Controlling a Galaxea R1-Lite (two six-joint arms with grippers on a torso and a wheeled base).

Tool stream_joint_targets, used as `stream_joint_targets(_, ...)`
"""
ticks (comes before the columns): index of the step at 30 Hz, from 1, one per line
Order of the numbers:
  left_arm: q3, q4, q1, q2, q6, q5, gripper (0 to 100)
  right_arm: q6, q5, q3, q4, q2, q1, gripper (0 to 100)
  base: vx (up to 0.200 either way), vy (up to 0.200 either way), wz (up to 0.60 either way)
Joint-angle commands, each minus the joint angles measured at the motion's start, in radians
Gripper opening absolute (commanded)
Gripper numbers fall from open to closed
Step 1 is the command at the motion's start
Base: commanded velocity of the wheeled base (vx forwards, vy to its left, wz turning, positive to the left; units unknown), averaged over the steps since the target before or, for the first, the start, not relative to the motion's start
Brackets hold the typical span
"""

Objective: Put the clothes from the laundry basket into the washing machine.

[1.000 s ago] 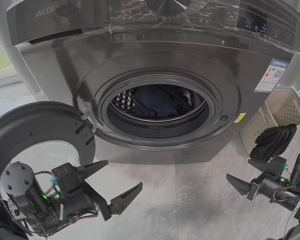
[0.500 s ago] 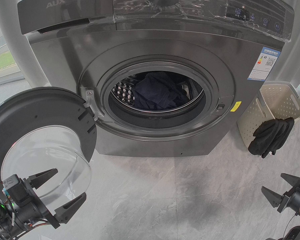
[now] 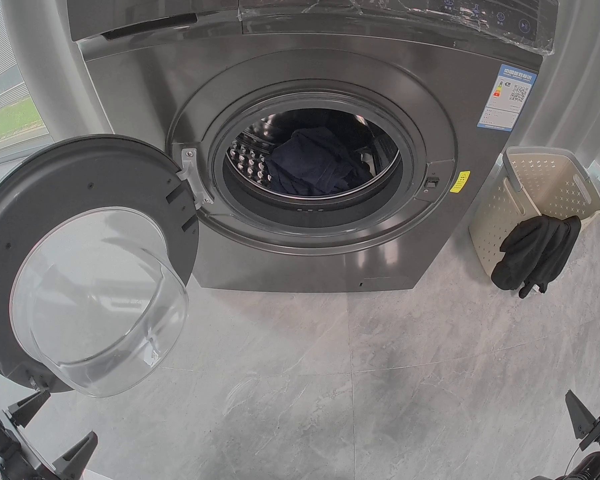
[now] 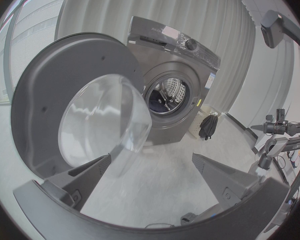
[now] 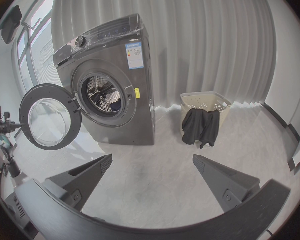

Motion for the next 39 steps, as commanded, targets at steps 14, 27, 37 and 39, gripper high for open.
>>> stream_joint_targets(14,0.017,0.156,0.293,-0.271,0.129,0.108,100,-0.059,0.089,0.017,0.135,-0.265,-0.191,100,0.000,-0.200,0.00)
stream_joint_targets(27,0.017,0.171,0.405,-0.357,0.083,0.021,100,-0.070,0.098,0.017,0.134,-0.262,-0.191,100,0.000,-0.015,0.00)
stream_joint_targets(37,0.017,0.226,0.393,-0.357,0.076,-0.033,100,-0.068,0.101,0.017,0.134,-0.263,-0.191,100,0.000,-0.020,0.00)
stream_joint_targets(39,0.017,0.226,0.393,-0.357,0.074,-0.033,100,-0.068,0.101,0.017,0.134,-0.265,-0.191,100,0.000,-0.200,0.00)
